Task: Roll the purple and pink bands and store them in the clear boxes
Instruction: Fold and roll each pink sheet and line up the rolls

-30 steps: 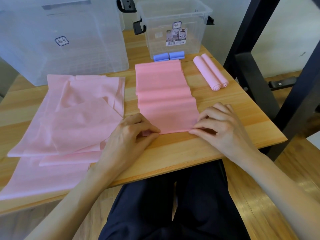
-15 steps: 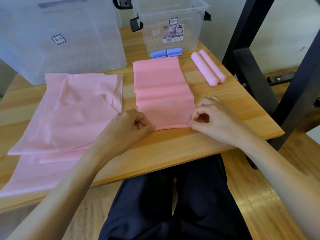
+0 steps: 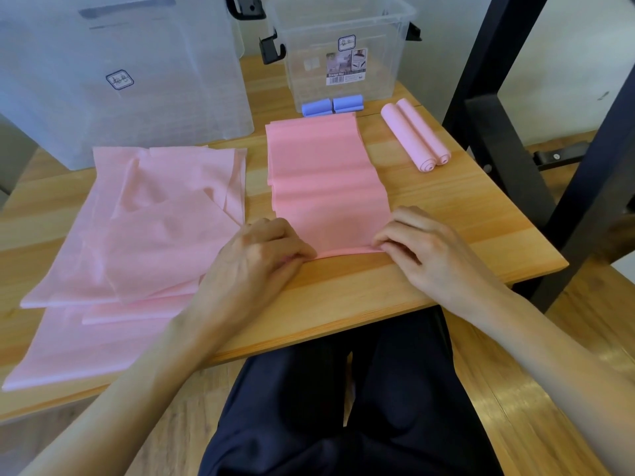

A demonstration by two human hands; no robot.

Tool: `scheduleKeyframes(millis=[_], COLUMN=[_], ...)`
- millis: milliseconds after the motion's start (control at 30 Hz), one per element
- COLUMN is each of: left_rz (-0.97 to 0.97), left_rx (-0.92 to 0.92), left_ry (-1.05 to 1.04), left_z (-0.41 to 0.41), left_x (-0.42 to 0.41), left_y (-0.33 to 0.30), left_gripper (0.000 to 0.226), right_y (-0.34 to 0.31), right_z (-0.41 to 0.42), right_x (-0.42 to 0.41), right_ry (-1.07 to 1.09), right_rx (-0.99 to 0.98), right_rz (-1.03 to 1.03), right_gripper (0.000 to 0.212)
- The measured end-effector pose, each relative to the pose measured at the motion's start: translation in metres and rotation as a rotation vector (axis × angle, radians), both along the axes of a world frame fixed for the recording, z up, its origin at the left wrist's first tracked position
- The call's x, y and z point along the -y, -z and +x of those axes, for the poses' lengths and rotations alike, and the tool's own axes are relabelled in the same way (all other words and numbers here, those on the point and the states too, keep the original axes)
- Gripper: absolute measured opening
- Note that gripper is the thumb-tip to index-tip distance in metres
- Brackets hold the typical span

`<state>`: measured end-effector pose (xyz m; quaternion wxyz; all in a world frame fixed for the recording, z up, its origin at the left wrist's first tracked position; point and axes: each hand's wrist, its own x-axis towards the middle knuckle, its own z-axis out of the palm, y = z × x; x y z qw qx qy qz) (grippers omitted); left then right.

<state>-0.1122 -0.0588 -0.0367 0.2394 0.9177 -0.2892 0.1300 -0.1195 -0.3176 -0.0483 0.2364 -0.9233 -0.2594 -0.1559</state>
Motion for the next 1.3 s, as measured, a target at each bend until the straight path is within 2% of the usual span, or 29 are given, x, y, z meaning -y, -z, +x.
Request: scheduleKeyframes(millis=[167, 267, 333, 433, 500, 667, 800, 933, 1033, 1100, 1200, 1300], left_rz=[0.025, -0.075, -0.137, -0.091, -0.056, -0.014, 0.035, 0.014, -0.047, -0.014, 0.031, -0.024], left_rx=[0.020, -0.065, -0.121, -0.146, -0.192, -0.353, -0.416, -0.297, -0.166, -0.063, 0.022, -0.036], left_ry=[-0.007, -0.047, -0.067, -0.055, -0.059, -0.141, -0.217, -0.235, -0.148, -0.104, -0.081, -0.094], left_z=[-0.003, -0.002, 0.000, 0.004, 0.005, 0.008, 0.012, 0.010, 0.005, 0.001, -0.004, -0.005], left_x=[-0.003, -0.001, 0.001, 0.003, 0.003, 0.006, 0.009, 0.007, 0.005, 0.003, 0.000, -0.001], left_y=[0.003, 0.002, 0.000, -0.003, -0.005, -0.013, -0.018, -0.016, -0.009, -0.005, 0.000, 0.001], left_gripper=[0.027, 0.012, 0.006, 0.012, 0.015, 0.009, 0.008, 0.013, 0.010, 0.006, 0.020, 0.009], right_y=[-0.002, -0.002, -0.001, -0.003, -0.009, -0.024, -0.026, -0.020, -0.014, -0.010, -0.004, -0.002], right_z=[0.001, 0.004, 0.007, 0.009, 0.010, 0.015, 0.017, 0.012, 0.007, 0.003, 0.001, 0.004], right_x=[0.003, 0.003, 0.000, -0.001, -0.001, -0.003, -0.004, -0.005, -0.006, -0.005, -0.002, -0.001], right_ry=[-0.034, -0.011, 0.019, 0.044, 0.052, 0.104, 0.137, 0.137, 0.093, 0.053, 0.005, 0.040], right_rx=[-0.059, -0.077, -0.053, -0.023, -0.096, -0.390, -0.427, -0.217, -0.113, -0.055, -0.062, -0.134], right_rz=[0.039, 0.109, 0.061, -0.041, -0.053, 0.039, 0.092, 0.049, 0.071, 0.041, 0.041, 0.123], right_gripper=[0.022, 0.023, 0.021, 0.025, 0.027, 0.007, 0.011, 0.011, 0.010, 0.013, 0.018, 0.025])
